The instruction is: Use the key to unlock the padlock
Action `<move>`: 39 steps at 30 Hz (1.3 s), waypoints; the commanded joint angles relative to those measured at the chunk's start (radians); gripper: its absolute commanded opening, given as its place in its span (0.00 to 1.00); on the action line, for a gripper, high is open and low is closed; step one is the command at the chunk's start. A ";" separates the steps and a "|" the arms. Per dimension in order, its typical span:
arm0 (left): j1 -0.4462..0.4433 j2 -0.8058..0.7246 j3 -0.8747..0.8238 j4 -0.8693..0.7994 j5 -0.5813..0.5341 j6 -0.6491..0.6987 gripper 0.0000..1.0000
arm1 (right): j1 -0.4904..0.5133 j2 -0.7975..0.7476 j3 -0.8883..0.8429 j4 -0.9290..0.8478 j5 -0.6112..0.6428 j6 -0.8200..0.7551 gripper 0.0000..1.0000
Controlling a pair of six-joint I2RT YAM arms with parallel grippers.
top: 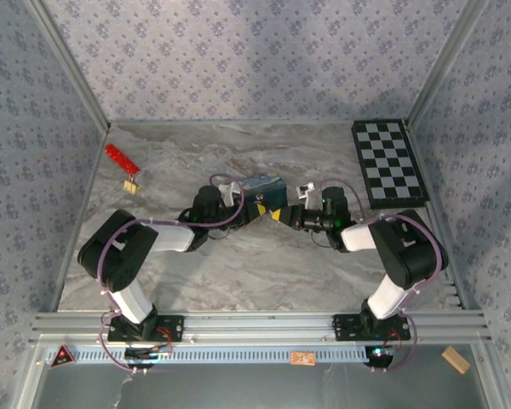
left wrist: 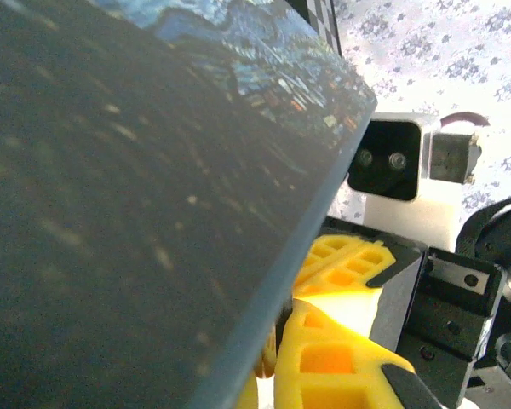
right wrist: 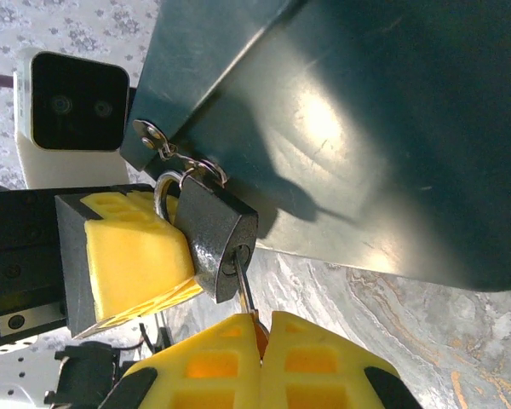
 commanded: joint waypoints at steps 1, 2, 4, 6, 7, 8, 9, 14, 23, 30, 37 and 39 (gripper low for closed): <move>-0.088 -0.058 0.015 -0.102 0.327 0.074 0.00 | -0.021 -0.030 0.105 0.125 0.055 -0.049 0.00; -0.086 -0.065 0.017 -0.125 0.316 0.087 0.00 | -0.023 -0.032 0.111 0.113 0.053 -0.047 0.00; -0.078 -0.081 0.015 -0.174 0.281 0.115 0.00 | -0.018 -0.036 0.114 0.077 0.059 -0.054 0.00; -0.072 -0.102 0.008 -0.226 0.224 0.145 0.00 | -0.001 -0.044 0.102 0.049 0.083 -0.062 0.00; -0.072 -0.107 0.007 -0.247 0.197 0.161 0.00 | 0.013 -0.047 0.093 0.038 0.100 -0.065 0.00; -0.071 -0.107 0.009 -0.265 0.175 0.172 0.00 | 0.032 -0.048 0.080 0.038 0.118 -0.061 0.00; -0.072 -0.101 0.011 -0.275 0.161 0.179 0.01 | 0.045 -0.048 0.069 0.036 0.142 -0.052 0.00; -0.071 -0.058 0.006 -0.252 0.123 0.184 0.01 | 0.114 -0.008 -0.015 0.164 0.243 0.054 0.00; -0.071 -0.062 -0.029 -0.348 0.052 0.263 0.17 | 0.228 -0.027 -0.072 0.130 0.379 0.089 0.00; -0.072 -0.057 -0.073 -0.312 0.033 0.260 0.18 | 0.276 0.027 -0.066 0.157 0.393 0.123 0.00; -0.071 -0.059 -0.130 -0.218 -0.002 0.207 0.30 | 0.314 0.095 -0.061 0.220 0.400 0.172 0.00; -0.071 -0.062 -0.147 -0.190 -0.014 0.190 0.32 | 0.325 0.099 -0.058 0.211 0.406 0.175 0.00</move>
